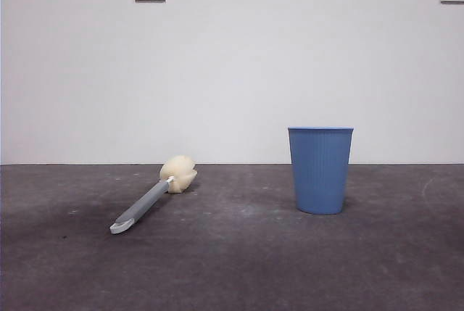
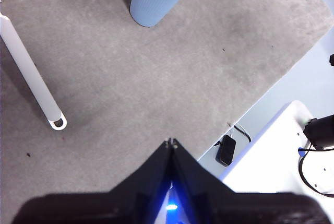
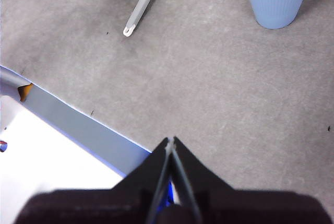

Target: Pick up the cup brush,pick up the cup,insert the brush into the cup,clean the cup,put the cup brush back,put the cup back to the fixed position on the table

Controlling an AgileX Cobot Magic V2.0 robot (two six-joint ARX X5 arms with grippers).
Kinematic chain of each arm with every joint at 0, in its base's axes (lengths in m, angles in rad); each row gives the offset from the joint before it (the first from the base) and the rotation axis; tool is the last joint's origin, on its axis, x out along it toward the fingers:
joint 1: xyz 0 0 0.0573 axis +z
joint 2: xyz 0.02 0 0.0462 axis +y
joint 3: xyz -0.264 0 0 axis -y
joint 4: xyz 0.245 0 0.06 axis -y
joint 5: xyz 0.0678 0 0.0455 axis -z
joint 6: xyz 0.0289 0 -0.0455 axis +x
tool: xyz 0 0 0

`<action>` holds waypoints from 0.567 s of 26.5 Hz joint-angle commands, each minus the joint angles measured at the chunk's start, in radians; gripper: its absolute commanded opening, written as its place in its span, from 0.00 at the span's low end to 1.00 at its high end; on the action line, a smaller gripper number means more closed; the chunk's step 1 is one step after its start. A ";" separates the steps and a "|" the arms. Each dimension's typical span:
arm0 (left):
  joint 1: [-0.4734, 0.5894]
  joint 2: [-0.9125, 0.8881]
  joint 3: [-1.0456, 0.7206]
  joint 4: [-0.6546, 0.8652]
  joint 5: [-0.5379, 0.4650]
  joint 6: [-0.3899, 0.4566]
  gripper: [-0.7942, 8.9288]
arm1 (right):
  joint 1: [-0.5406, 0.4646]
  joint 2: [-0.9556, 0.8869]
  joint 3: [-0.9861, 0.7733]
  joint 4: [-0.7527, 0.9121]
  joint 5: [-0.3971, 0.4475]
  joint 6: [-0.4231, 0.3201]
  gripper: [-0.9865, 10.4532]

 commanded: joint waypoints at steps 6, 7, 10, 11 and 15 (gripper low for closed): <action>0.001 0.001 -0.005 0.002 0.000 0.016 0.08 | 0.001 -0.002 -0.002 0.003 0.003 0.009 0.09; 0.001 0.001 -0.005 0.004 -0.001 0.016 0.08 | 0.002 -0.002 -0.002 0.002 0.003 0.009 0.09; 0.000 0.001 -0.005 0.034 -0.007 0.016 0.08 | 0.002 -0.002 -0.002 0.003 0.003 0.009 0.09; 0.000 -0.001 -0.005 0.039 -0.008 0.016 0.08 | 0.002 -0.002 -0.002 0.003 0.003 0.009 0.09; 0.033 -0.043 -0.006 0.104 -0.111 0.127 0.08 | 0.002 -0.002 -0.002 0.003 0.003 0.009 0.09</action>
